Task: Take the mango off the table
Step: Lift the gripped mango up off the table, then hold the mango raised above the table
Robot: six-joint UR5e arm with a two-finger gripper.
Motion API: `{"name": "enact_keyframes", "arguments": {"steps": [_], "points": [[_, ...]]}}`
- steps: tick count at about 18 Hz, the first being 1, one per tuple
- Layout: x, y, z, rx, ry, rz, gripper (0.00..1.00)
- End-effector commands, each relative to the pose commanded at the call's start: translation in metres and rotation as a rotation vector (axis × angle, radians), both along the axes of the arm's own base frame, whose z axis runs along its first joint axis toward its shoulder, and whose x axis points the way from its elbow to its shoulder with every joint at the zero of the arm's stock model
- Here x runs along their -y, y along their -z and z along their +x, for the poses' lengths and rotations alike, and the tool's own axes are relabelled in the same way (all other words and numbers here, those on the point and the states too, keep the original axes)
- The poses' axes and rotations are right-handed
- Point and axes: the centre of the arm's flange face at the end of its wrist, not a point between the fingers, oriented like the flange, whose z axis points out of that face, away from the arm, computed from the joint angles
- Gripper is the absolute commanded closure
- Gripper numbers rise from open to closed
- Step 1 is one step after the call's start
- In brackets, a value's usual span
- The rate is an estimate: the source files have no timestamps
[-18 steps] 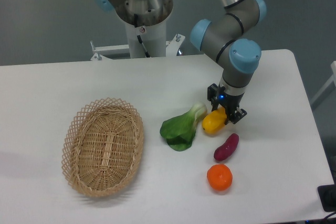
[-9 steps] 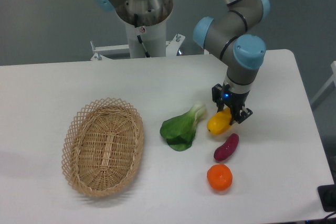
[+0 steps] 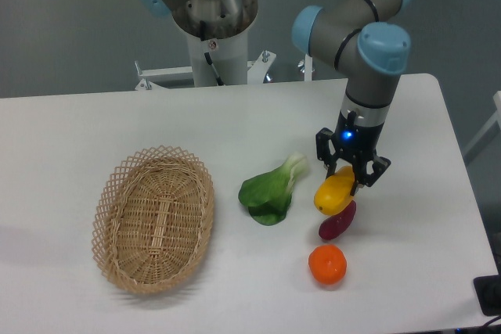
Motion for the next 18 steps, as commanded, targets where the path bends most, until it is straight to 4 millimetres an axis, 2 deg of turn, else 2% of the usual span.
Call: {"name": "enact_keyframes", "arguments": {"steps": [3,7,9,18], "points": [[-0.009,-0.031,0.008,0.004,-0.052,0.047,0.57],[-0.009,-0.037,0.011,0.011,-0.073,0.055,0.57],[-0.007,-0.047,0.014,0.000,-0.074,0.060,0.57],[-0.013,-0.049,0.019,-0.002,-0.060,0.060,0.57]]}}
